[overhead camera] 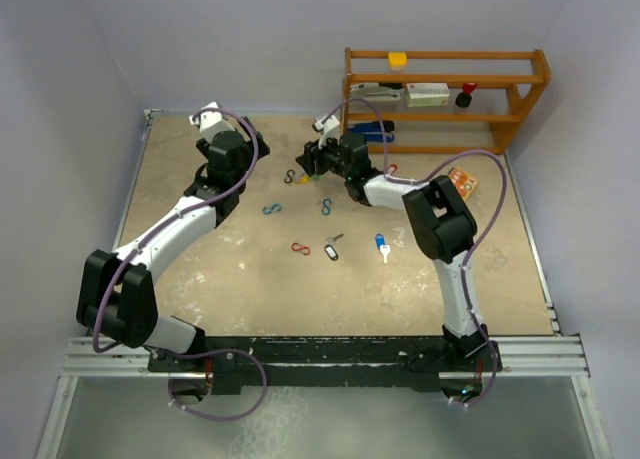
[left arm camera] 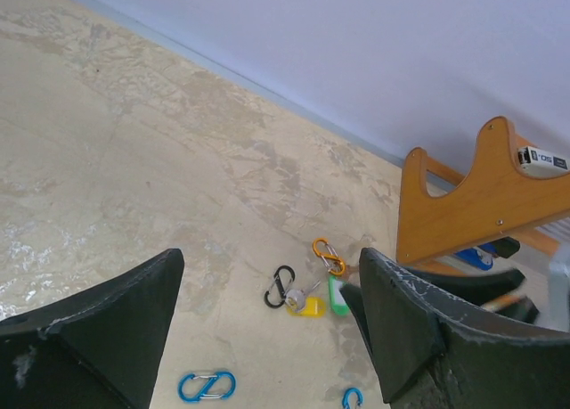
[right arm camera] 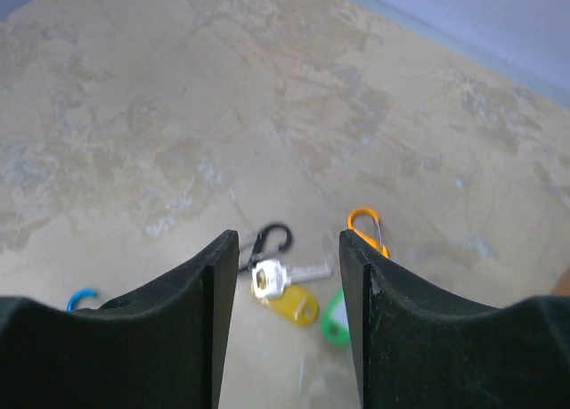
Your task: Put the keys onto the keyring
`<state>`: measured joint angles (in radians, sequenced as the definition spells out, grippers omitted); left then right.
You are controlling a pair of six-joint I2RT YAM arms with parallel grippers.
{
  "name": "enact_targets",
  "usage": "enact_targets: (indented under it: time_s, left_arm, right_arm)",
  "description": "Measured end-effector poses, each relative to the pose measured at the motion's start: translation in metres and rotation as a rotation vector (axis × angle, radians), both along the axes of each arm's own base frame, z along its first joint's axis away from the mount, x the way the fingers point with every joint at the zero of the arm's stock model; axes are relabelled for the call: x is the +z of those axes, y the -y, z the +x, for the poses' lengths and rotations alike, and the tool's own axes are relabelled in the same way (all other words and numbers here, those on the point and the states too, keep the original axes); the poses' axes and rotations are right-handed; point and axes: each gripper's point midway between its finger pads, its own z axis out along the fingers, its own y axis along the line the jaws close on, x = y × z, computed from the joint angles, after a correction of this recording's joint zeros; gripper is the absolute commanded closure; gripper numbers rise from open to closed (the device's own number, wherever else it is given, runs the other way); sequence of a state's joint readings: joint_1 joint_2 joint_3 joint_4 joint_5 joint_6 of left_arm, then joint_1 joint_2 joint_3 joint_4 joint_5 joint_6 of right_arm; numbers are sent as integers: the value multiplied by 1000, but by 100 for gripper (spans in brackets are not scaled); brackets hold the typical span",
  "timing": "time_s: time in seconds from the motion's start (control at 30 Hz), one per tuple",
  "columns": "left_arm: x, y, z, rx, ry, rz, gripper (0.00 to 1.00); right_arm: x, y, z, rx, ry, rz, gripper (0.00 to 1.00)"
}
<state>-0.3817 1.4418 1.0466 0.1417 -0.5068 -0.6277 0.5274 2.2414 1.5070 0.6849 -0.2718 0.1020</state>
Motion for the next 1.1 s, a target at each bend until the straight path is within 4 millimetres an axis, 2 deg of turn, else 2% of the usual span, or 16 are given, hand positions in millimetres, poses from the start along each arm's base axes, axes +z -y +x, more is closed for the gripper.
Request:
enact_targets:
  time_s: [0.1, 0.23, 0.37, 0.47, 0.63, 0.7, 0.87, 1.1]
  left_arm:
    - [-3, 0, 0, 0, -7, 3, 23]
    - [-21, 2, 4, -4, -46, 17, 23]
    - [-63, 8, 9, -23, -161, 54, 25]
    - [-97, 14, 12, -51, -257, 79, 29]
    - [-151, 23, 7, -106, -421, 114, 30]
    - [-163, 25, 2, -127, -467, 126, 30]
    - [-176, 26, -8, -173, -533, 158, 29]
    - [-190, 35, -19, -248, -549, 140, 28]
  right_arm:
    - [1, 17, -20, -27, -20, -15, 44]
    - [24, 39, -41, -81, -25, -13, 41]
    - [50, 55, -53, -137, -56, -11, 40]
    - [60, 68, -61, -187, -97, -27, 40]
    - [55, 90, -84, -237, -161, -73, 38]
    - [48, 99, -93, -254, -183, -95, 37]
    - [35, 114, -104, -292, -218, -135, 37]
    - [32, 117, -105, -297, -226, -143, 37]
